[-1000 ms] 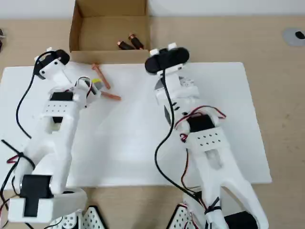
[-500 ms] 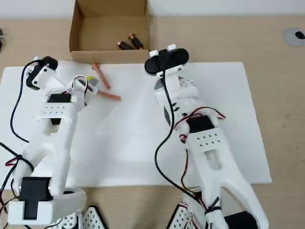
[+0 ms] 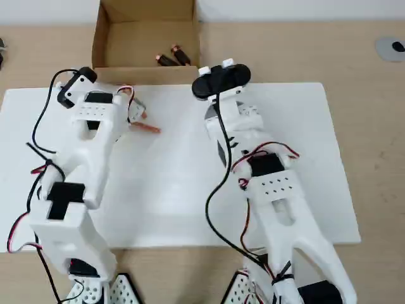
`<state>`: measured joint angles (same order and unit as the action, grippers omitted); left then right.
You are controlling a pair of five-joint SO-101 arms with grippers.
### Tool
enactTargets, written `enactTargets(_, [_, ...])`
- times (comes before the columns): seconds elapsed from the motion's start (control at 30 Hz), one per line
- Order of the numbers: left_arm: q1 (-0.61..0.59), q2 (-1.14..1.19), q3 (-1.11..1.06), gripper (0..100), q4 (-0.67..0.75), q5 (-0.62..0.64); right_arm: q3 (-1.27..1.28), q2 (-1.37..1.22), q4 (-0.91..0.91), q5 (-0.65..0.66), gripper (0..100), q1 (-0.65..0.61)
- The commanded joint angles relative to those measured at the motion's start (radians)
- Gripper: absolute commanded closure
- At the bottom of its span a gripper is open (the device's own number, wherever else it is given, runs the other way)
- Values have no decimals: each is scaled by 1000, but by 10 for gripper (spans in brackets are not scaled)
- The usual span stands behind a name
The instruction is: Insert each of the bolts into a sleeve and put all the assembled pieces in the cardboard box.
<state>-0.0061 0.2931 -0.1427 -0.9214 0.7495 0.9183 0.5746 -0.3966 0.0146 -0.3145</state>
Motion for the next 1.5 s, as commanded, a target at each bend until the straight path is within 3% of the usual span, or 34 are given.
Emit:
enactTargets(0.0, [-32,-1,77,729,-5,44,-5,24,28,20,987,-13])
enactTargets(0.13, [-61,7,80,729,3,106,-5,24,28,29,987,-13])
enactTargets(0.63, [-28,10,74,730,-3,109,-5,22,28,29,987,-13])
enactTargets(0.8, [-28,12,74,798,-3,107,-5,22,28,29,987,-13])
enactTargets(0.97, [-26,74,98,781,-11,107,-5,22,28,29,987,-13])
enactTargets(1.47, [57,375,559,781,-374,98,-5,22,28,29,987,-13])
